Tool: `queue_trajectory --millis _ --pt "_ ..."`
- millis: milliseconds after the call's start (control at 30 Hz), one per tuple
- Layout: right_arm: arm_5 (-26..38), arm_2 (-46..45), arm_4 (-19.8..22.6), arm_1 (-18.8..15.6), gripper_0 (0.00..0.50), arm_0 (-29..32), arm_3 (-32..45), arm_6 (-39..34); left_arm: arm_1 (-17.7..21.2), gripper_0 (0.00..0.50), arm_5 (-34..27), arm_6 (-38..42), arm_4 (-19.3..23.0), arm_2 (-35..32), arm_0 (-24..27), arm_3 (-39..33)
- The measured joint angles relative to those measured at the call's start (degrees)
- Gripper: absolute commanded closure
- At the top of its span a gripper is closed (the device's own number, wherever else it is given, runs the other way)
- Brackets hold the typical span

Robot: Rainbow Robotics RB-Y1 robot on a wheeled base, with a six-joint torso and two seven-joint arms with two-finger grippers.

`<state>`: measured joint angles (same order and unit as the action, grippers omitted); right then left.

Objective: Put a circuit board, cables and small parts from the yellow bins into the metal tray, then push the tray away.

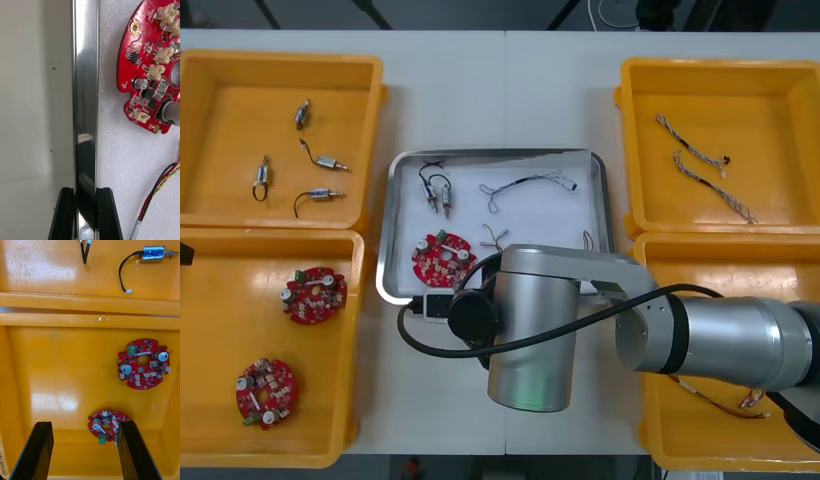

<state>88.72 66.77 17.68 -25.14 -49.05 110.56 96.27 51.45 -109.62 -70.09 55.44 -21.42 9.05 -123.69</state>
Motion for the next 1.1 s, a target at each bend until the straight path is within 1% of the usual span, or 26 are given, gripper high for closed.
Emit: queue_trajectory --millis 200,733,867,1100 --pt "0.00 0.29 -2.93 -0.49 0.500 -1.39 -0.31 0.35 0.00 0.000 0.00 0.00 0.00 0.00 0.00 0.00" --pt "-0.07 0.37 -5.94 0.04 0.500 -9.47 -8.19 1.28 0.00 0.000 0.00 0.00 0.00 0.00 0.00 -0.01" --pt "-1.32 0.37 -6.19 0.19 0.500 -10.97 -10.33 3.23 0.00 0.000 0.00 0.00 0.00 0.00 0.00 -0.02" --pt "-3.00 0.37 -7.15 0.70 0.500 -12.94 -13.34 3.54 0.00 0.000 0.00 0.00 0.00 0.00 0.00 -0.02"
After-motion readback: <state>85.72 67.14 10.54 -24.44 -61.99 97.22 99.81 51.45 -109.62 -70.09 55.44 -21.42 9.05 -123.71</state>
